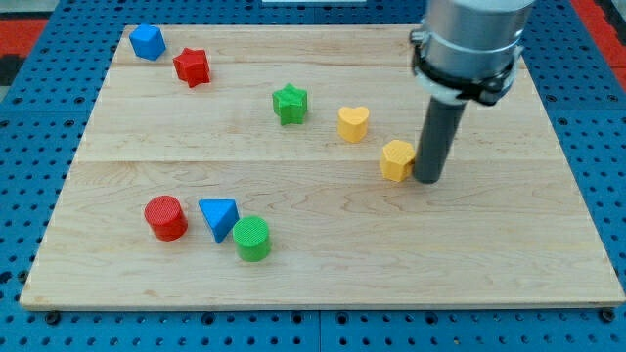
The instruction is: Adjust the yellow heart and green star in between the red star and yellow hexagon
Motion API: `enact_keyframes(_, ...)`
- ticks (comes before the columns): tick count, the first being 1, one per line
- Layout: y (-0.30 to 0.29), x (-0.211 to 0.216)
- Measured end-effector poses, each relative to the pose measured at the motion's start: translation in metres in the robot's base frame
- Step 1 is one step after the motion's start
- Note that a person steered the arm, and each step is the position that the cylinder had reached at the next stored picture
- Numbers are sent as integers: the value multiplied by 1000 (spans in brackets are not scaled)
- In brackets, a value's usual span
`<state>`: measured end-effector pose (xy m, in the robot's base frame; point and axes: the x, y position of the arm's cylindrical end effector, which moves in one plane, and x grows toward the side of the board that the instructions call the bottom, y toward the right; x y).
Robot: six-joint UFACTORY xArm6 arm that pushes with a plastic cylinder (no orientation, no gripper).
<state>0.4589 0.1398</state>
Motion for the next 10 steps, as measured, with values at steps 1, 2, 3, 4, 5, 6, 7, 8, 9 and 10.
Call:
enact_keyframes(1,36,-27)
enact_keyframes(2,9,-74)
enact_keyframes(3,-50,-79)
enact_keyframes(4,-82,-80)
enact_keyframes(5,-93,-99)
enact_keyframes(6,-113,-119)
enact_keyframes(7,-125,-123)
enact_keyframes(8,-130,-135)
enact_keyframes(9,-153,-164)
enact_keyframes(10,-180,-133)
